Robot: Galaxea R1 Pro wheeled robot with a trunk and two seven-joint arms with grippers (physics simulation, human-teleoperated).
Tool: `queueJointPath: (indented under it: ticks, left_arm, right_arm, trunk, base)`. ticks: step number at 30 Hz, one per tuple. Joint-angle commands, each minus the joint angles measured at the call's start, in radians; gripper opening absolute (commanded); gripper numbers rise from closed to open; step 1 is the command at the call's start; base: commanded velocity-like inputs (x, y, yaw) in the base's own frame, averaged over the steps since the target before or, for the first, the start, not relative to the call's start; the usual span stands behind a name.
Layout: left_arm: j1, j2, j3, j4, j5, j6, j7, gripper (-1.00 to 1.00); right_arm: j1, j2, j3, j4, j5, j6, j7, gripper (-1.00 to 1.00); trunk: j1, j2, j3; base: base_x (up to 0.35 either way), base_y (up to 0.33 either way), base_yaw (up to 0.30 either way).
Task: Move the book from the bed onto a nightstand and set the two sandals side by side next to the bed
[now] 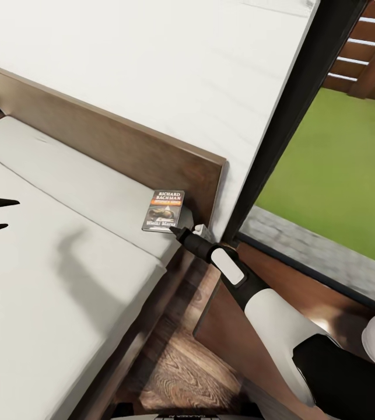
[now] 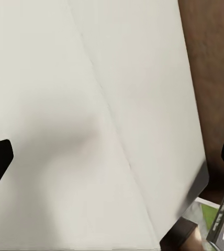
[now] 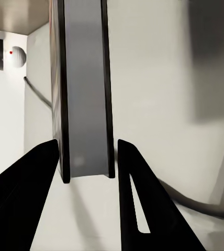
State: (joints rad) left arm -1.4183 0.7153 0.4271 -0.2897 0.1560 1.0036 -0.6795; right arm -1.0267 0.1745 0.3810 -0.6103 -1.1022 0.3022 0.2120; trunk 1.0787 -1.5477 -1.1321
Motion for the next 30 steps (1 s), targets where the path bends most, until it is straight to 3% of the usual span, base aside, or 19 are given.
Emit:
queueJointPath:
  ticks: [1, 9, 14, 17, 23, 27, 30]
  left_arm:
    - [-0.001, 0.001, 0.003, 0.009, 0.003, 0.006, 0.0, 1.0]
    - [-0.001, 0.027, 0.002, 0.069, 0.002, 0.003, -0.013, 1.0]
    - [-0.001, 0.062, 0.002, 0.142, 0.001, -0.024, -0.061, 1.0]
    - [0.0, 0.07, 0.002, 0.173, -0.011, -0.044, -0.09, 1.0]
    - [0.0, 0.077, -0.001, 0.231, -0.093, -0.103, -0.194, 1.0]
    - [0.0, 0.078, -0.002, 0.246, -0.146, -0.134, -0.294, 1.0]
    - [0.0, 0.074, -0.002, 0.251, -0.163, -0.143, -0.334, 1.0]
  right_arm:
    - [0.0, 0.0, 0.001, 0.001, -0.005, 0.003, 0.002, -1.0]
    - [0.004, 0.0, 0.001, 0.002, -0.005, 0.017, 0.032, -1.0]
    - [0.007, 0.0, 0.001, 0.003, -0.005, 0.046, 0.055, -1.0]
    - [0.007, 0.0, 0.001, 0.003, -0.005, 0.058, 0.059, -1.0]
    - [0.009, 0.0, 0.001, 0.004, -0.005, 0.084, 0.062, -1.0]
    - [0.009, 0.0, 0.001, 0.012, -0.005, 0.101, 0.063, -1.0]
    - [0.01, 0.0, 0.0, 0.015, -0.005, 0.106, 0.064, -1.0]
  trunk:
    - [0.0, 0.0, 0.001]
    - [0.0, 0.0, 0.014]
    - [0.0, 0.0, 0.021]
    - [0.0, 0.0, 0.026]
    - [0.0, 0.0, 0.035]
    - [0.0, 0.0, 0.042]
    - [0.0, 0.0, 0.046]
  base:
    - [0.0, 0.0, 0.0]
    - [0.0, 0.0, 0.0]
    - [0.0, 0.0, 0.0]
    - [0.0, 0.0, 0.0]
    - [0.0, 0.0, 0.0]
    - [0.0, 0.0, 0.0]
    - [0.0, 0.0, 0.0]
